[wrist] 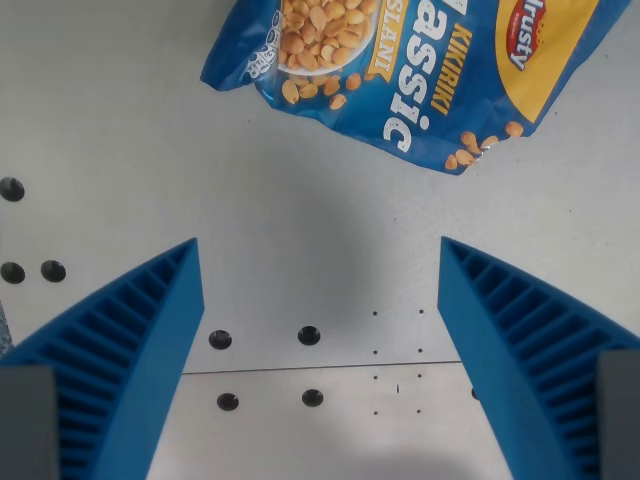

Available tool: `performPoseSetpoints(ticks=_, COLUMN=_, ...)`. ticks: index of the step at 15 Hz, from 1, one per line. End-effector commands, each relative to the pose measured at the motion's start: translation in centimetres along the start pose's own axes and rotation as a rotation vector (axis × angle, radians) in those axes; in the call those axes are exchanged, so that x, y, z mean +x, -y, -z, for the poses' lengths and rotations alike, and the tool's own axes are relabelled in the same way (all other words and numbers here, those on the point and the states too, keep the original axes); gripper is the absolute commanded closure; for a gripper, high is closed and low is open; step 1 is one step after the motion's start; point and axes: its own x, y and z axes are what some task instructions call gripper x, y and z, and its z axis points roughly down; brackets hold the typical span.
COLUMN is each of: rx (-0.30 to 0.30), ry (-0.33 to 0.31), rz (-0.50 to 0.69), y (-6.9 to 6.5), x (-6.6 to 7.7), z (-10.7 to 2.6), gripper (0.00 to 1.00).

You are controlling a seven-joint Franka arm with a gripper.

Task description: Move above the blue bag

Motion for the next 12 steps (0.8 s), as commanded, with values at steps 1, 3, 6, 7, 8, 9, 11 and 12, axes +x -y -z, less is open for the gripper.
performPoseSetpoints(ticks=1, rx=0.000, ry=-0.003, rz=0.000, y=0.00, x=-0.02, z=0.13, gripper=0.00)
performPoseSetpoints(ticks=3, rx=0.001, ry=-0.002, rz=-0.001, y=0.00, x=-0.01, z=0.13, gripper=0.00)
performPoseSetpoints(ticks=6, rx=0.000, ry=-0.002, rz=-0.001, y=-0.03, x=0.01, z=0.09, gripper=0.00)
performPoseSetpoints(ticks=7, rx=0.001, ry=-0.002, rz=-0.001, y=-0.04, x=0.03, z=0.05, gripper=0.00)
performPoseSetpoints(ticks=8, rx=0.001, ry=-0.002, rz=-0.001, y=-0.07, x=0.06, z=0.00, gripper=0.00)
performPoseSetpoints(ticks=9, rx=0.000, ry=-0.004, rz=-0.001, y=-0.11, x=0.10, z=-0.06, gripper=0.00)
performPoseSetpoints(ticks=11, rx=0.000, ry=-0.008, rz=0.001, y=-0.22, x=0.23, z=-0.26, gripper=0.00)
performPoseSetpoints(ticks=12, rx=0.000, ry=-0.010, rz=0.003, y=-0.30, x=0.32, z=-0.39, gripper=0.00)
